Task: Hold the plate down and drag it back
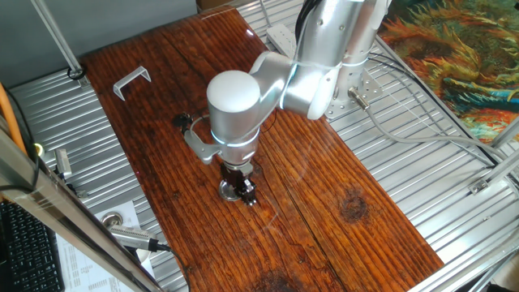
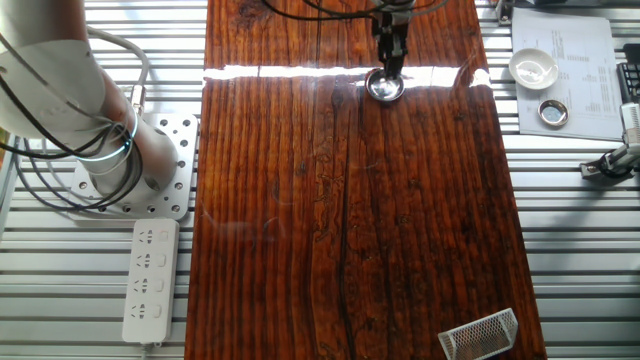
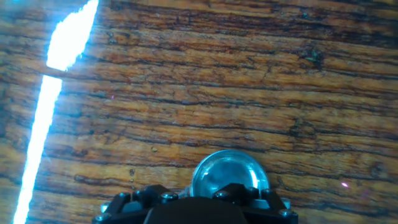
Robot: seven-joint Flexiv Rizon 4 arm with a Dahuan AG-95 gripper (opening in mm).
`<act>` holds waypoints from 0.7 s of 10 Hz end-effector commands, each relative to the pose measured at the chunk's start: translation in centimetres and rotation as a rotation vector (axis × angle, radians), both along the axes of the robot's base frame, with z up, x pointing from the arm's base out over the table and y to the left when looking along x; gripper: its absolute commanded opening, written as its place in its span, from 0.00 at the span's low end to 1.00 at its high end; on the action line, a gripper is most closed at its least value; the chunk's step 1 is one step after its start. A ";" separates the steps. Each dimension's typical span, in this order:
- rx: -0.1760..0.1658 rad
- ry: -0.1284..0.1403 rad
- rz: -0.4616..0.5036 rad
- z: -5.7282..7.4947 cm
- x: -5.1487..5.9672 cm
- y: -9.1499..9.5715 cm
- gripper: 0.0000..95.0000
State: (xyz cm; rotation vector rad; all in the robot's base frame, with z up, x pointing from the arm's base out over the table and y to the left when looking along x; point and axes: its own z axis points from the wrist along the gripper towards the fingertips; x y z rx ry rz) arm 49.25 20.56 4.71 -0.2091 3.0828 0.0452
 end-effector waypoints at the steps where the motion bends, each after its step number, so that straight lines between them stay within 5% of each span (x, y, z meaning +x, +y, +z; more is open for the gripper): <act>1: 0.001 0.005 -0.034 0.7 0.7 -1.7 0.00; 7: -0.026 0.025 -0.048 3.2 1.5 -9.0 0.00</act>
